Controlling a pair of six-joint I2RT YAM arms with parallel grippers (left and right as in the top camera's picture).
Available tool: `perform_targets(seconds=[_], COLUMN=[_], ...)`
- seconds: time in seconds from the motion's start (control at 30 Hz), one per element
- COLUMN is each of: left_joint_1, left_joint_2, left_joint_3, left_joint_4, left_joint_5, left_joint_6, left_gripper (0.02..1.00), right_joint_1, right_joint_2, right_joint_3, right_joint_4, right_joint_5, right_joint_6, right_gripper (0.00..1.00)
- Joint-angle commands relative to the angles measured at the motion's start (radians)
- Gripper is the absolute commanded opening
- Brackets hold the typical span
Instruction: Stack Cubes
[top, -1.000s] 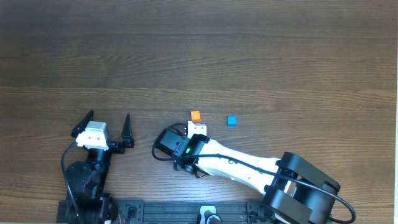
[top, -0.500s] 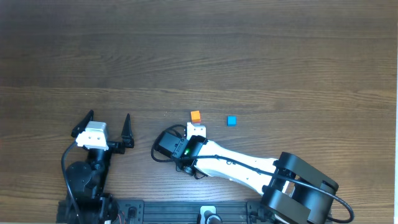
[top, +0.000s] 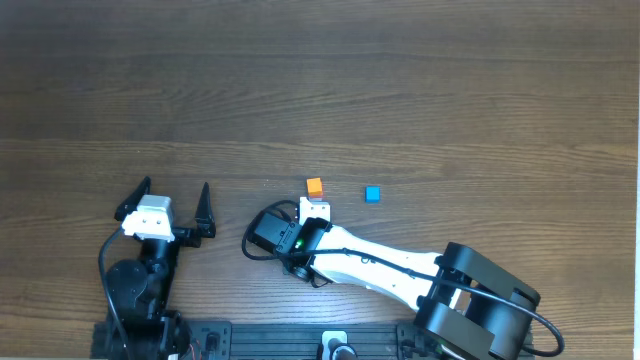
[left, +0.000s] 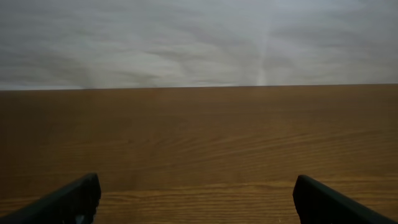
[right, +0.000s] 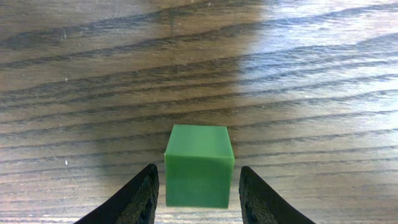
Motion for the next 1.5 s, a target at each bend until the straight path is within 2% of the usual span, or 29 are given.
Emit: perform_targets(seconds=[0.03,0.23,0.37,0.73,0.8,0.97,1.1,1.23,1.5], left_joint_1=[0.005,0.005,0.005,0.005,0.005,0.005,0.005,0.005,0.005], left_joint_2=[-0.008,-0.008,-0.008,-0.008,-0.008,-0.008,-0.008,-0.008,-0.008], left_joint_3=[-0.006,-0.006,-0.006,-0.006,-0.006,-0.006,-0.006,-0.006,-0.006], left_joint_4=[-0.001,-0.001,-0.001,-0.001,-0.001,-0.001,-0.001,-0.001,-0.001], left_joint_5=[-0.005,-0.005,-0.005,-0.005,-0.005,-0.005,-0.005,-0.005,-0.005], left_joint_6=[0.014,0.014,0.015,0.014,0.015,0.015,0.015,0.015,0.015], left_gripper=[0.998,0.998,1.000,1.000,1.000,0.998,1.000,0.998,1.000], right_joint_1=[0.011,0.011,0.011,0.010,0.008,-0.006,-0.053,-0.162,-0.267], right_joint_2=[0.014,0.014,0.014,-0.004,-0.031,-0.116,-0.131,-0.095,0.053], right_joint_3=[0.018,0.018,0.018,0.021,0.031,0.129,0.280,0.476,0.591], right_joint_4=[0.009,0.010,0.010,0.005,-0.020,-0.200,-0.370,-0.451,-0.426], right_joint_5=[0.016,0.016,0.016,0.024,0.038,0.132,0.178,0.179,0.092], right_joint_6=[0.008,0.012,0.012,0.023,0.023,0.021,-0.048,-0.213,-0.340], right_gripper=[0.384,0.332,0.255,0.128,0.099,0.071,0.012,0.009,0.009])
